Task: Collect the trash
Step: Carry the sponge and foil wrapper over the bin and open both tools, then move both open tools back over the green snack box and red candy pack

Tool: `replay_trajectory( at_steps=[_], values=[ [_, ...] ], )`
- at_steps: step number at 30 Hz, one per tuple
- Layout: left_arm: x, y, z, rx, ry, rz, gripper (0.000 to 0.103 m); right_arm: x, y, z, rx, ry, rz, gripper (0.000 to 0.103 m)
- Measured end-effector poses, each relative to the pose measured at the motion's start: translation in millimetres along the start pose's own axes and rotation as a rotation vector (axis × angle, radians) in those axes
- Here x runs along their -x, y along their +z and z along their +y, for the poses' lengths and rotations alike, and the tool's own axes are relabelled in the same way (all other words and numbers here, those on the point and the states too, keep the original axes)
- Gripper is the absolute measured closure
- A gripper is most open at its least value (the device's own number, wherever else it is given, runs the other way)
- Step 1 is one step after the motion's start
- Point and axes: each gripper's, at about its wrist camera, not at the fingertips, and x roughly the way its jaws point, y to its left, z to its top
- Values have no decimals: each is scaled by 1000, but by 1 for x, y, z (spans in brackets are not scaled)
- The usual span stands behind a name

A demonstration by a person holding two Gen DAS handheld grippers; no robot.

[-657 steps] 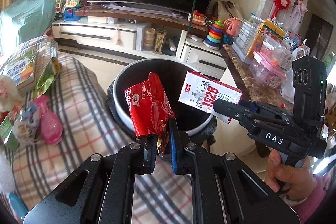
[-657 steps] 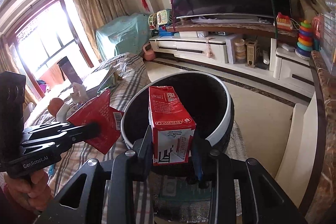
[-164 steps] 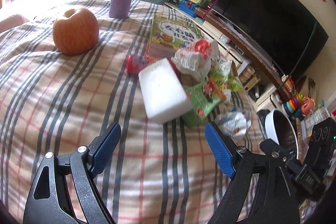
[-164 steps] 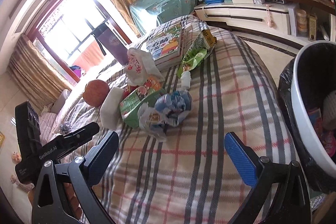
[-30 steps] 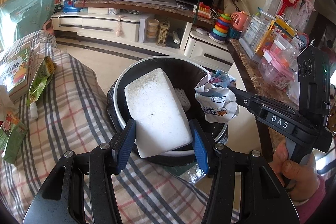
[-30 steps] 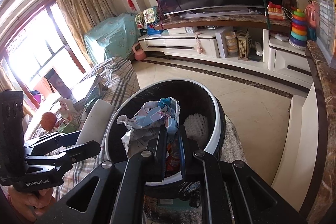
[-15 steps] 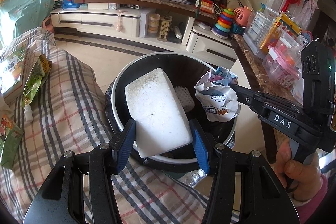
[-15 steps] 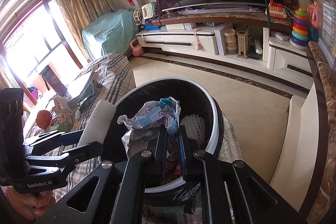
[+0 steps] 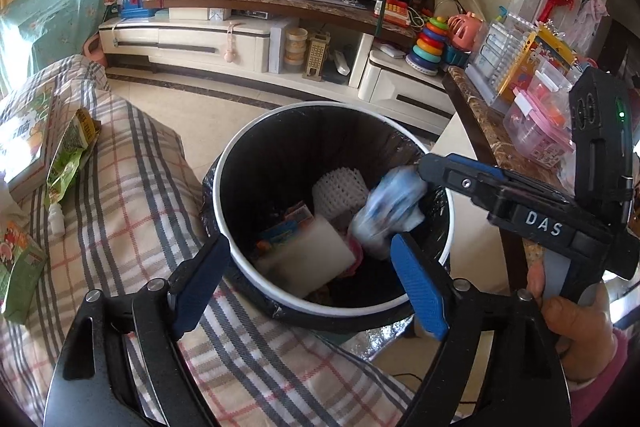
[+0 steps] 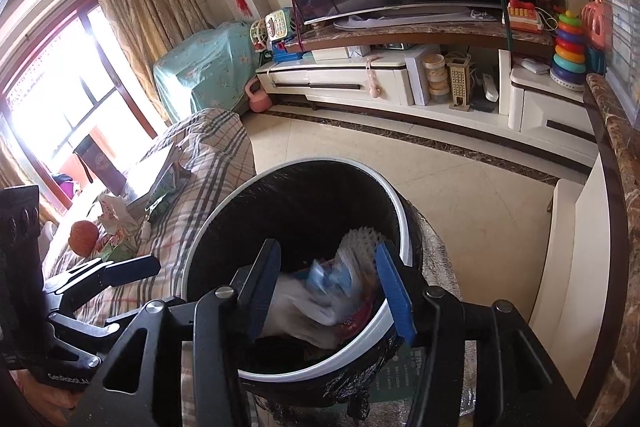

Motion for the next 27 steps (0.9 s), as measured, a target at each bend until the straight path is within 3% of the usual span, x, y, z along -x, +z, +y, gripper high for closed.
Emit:
replay_trajectory(
  at_steps=[5, 11, 15, 27],
  values=[
    [11, -10, 8, 25, 17, -28, 18, 7, -2, 4, -9, 13, -18, 48],
    [28, -36, 31, 104, 33, -52, 18, 16, -12, 27, 13, 48, -42, 23],
    [43, -59, 54, 162, 59, -61, 18, 17, -23, 53, 50, 76, -36, 17],
    [89, -118, 121, 326, 156, -100, 18, 8, -52, 132, 143, 188, 3, 10]
  ],
)
